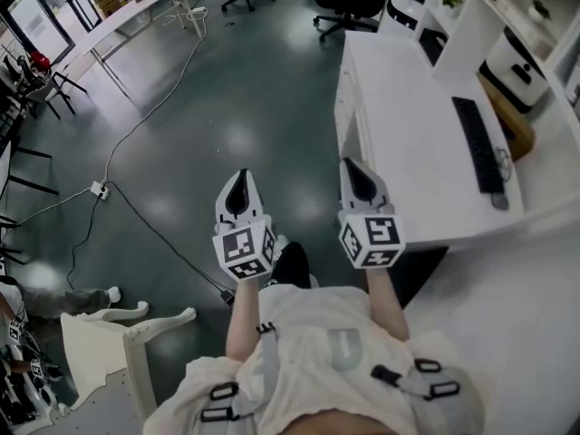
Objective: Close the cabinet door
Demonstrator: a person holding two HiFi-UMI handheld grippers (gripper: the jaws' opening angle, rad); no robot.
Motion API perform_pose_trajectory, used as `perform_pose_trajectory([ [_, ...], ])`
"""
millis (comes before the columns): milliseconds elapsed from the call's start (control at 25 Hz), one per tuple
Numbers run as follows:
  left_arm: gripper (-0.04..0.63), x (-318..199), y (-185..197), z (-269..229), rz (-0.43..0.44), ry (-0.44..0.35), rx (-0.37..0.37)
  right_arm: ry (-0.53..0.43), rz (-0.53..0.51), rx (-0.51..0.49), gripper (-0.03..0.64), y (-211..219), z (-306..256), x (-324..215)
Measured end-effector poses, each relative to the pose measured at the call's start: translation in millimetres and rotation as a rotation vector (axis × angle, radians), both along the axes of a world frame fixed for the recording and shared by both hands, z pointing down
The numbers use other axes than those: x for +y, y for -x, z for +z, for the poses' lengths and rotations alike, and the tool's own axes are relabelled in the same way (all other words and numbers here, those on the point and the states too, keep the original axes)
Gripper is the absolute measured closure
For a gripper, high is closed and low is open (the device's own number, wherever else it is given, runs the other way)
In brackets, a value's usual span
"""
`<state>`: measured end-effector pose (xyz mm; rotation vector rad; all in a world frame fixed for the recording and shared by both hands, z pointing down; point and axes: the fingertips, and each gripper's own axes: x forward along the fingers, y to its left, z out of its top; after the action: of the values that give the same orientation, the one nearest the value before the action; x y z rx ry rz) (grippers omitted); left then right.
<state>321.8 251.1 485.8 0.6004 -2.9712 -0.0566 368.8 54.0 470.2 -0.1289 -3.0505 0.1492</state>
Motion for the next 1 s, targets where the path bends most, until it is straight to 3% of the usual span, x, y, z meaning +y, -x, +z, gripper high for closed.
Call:
perform_pose_trajectory([
  [480,0.591,-22.3,86.9,17.7,0.059,-0.021,0.016,0.017,0.002,0.084,0.612,75.1,41.0,-16.6],
  [1000,0.591,-20.2,257.2,20.3,0.073,-0.029,0.052,-0.004,-0.061,0.097,0.612,247.4,27.0,-2.0],
])
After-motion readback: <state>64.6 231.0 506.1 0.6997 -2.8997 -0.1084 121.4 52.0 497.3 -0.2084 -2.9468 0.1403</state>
